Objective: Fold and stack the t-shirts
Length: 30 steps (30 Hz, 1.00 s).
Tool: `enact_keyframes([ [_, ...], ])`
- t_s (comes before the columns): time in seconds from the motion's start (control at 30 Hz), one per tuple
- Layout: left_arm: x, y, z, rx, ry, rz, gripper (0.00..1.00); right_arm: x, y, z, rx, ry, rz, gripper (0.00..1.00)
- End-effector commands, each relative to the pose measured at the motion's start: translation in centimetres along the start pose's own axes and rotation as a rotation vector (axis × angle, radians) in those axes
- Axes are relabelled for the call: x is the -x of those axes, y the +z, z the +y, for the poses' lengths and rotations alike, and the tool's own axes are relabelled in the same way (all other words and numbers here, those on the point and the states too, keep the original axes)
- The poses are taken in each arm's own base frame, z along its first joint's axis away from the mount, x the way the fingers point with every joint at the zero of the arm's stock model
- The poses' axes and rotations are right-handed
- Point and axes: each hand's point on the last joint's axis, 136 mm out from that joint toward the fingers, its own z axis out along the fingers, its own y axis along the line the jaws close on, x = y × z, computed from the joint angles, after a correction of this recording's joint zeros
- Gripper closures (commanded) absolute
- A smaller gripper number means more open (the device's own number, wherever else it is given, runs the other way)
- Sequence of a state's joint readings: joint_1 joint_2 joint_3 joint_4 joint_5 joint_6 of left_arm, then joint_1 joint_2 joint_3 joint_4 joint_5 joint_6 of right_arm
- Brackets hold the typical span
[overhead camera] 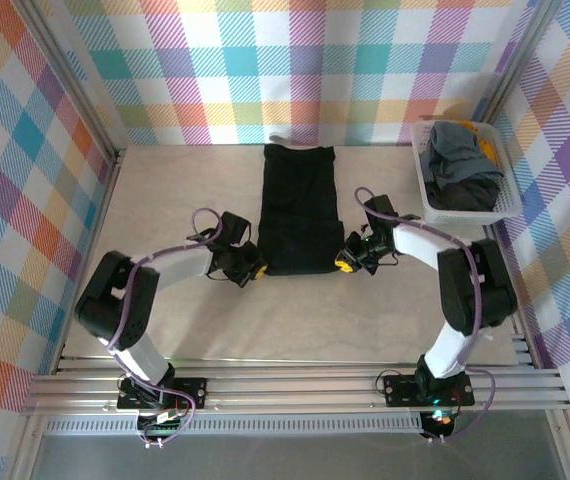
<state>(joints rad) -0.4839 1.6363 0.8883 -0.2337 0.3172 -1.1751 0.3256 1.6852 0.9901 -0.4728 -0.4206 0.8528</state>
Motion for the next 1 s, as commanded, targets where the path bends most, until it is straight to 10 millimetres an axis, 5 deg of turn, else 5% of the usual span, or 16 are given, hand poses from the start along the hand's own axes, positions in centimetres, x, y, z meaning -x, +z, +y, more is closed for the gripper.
enact_keyframes([
  [0.0,-3.7,-2.1,3.2,0.07,0.089,0.095,1.0,-3.9,-0.8,-1.7,-0.036,-0.015,0.062,1.0],
  [0.13,-6.9,-5.7,4.6,0.047,0.156,0.141,1.0,-8.3,-2.9,-1.8,-0.036,-0.078,0.1,1.0],
  [0.23,-7.8,-9.9,3.2,-0.075,0.172,0.084,1.0,-10.6,-5.7,-1.2,-0.013,-0.086,0.087,1.0],
  [0.37,-6.8,-14.9,0.7,-0.273,0.138,-0.07,1.0,-11.7,-9.4,0.2,0.021,-0.066,0.049,1.0],
  [0.5,-5.4,-16.4,-2.4,-0.394,0.089,-0.146,1.0,-10.9,-10.8,2.8,0.041,-0.058,0.044,1.0],
  [0.7,0.2,-14.8,-8.5,-0.378,0.065,-0.243,1.0,-4.0,-10.4,7.8,0.087,-0.024,-0.015,1.0],
  [0.9,10.3,-10.2,-12.3,-0.242,-0.011,-0.32,1.0,7.1,-5.6,12.4,0.191,0.089,0.006,1.0],
  [0.97,13.0,-8.1,-13.7,-0.219,-0.012,-0.31,0.98,10.5,-3.8,13.6,0.223,0.128,0.029,0.75],
])
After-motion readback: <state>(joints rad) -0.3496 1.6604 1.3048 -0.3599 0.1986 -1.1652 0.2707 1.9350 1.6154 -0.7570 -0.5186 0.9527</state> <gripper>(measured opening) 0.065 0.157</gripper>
